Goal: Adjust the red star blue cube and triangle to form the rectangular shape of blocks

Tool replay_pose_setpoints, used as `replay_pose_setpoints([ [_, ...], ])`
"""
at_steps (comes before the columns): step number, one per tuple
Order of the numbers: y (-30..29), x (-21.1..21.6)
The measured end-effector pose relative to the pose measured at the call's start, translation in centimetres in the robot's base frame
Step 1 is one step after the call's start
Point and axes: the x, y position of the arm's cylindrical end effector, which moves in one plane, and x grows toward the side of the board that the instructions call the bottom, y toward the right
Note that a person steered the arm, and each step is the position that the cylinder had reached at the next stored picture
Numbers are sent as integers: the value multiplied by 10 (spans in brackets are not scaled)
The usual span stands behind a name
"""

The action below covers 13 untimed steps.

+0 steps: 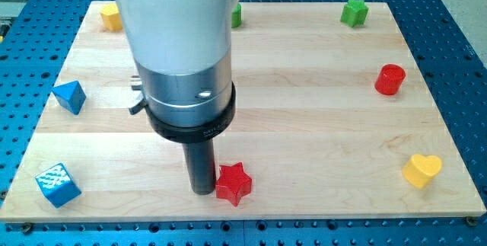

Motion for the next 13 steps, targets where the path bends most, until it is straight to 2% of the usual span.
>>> replay_pose_setpoints([
  [1, 8, -1],
  [2, 21, -23],
  [3, -40, -3],
  [4, -65, 30],
  [5, -61, 30],
  [6, -28, 31],
  [8, 93, 29],
  [9, 108, 10],
  [11, 38, 29],
  [13, -115, 29],
])
